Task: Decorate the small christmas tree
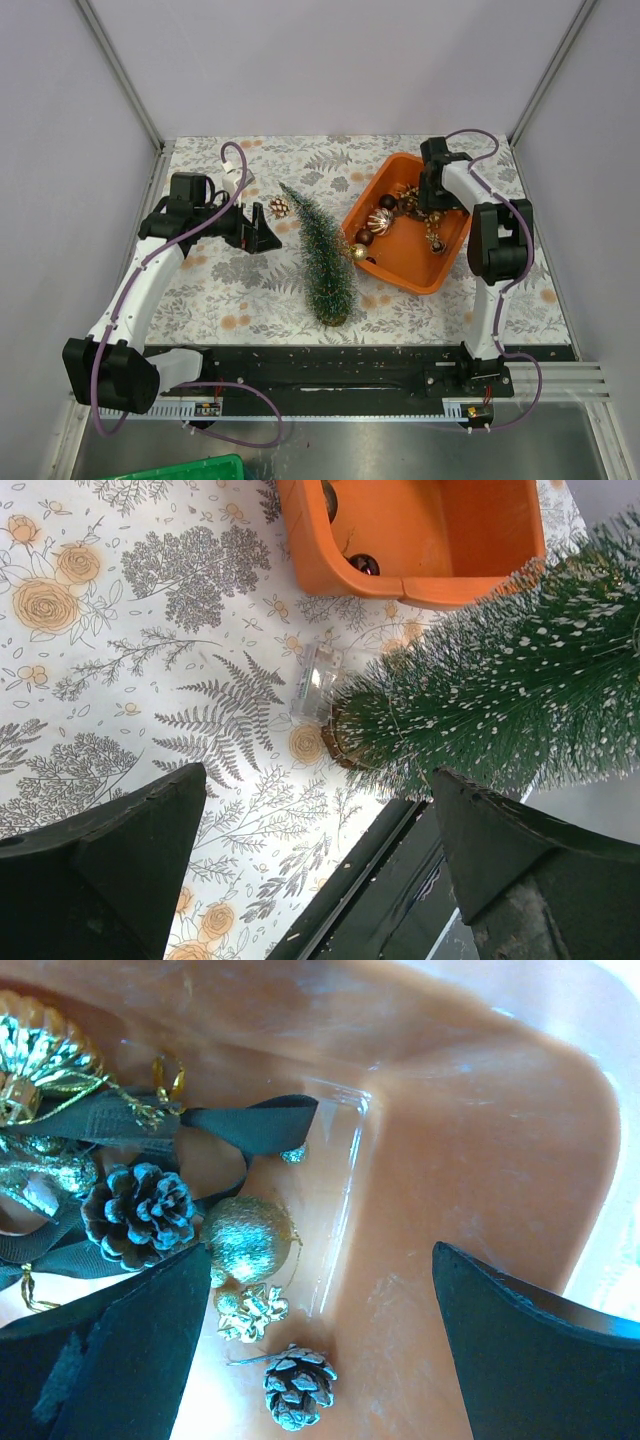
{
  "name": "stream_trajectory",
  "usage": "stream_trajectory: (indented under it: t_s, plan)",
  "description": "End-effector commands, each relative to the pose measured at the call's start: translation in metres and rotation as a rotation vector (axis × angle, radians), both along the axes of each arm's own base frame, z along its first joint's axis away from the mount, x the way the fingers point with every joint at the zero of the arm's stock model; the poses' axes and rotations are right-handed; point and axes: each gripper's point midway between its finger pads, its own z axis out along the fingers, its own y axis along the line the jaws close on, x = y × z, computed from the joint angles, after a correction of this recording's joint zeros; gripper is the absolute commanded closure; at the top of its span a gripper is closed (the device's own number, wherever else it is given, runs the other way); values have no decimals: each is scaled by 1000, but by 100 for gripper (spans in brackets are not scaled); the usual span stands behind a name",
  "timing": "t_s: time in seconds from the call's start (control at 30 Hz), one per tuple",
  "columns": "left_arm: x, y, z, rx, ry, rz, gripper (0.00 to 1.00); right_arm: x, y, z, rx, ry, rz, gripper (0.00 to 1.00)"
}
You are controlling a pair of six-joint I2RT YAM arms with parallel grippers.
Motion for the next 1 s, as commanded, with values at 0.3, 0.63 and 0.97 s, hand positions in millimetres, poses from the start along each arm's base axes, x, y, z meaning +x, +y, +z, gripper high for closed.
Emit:
stream_trajectory:
  t_s: [0.3, 0.63, 0.97]
  plan:
    - [5, 1, 13, -7, -55, 10, 1, -5, 18, 18, 71, -62, 47, 1]
    - [4, 0, 16, -20, -72, 12, 1, -12, 35, -7, 195, -30, -23, 1]
    - [0, 2, 18, -13, -78, 13, 1, 6, -4, 4, 139, -75, -93, 24]
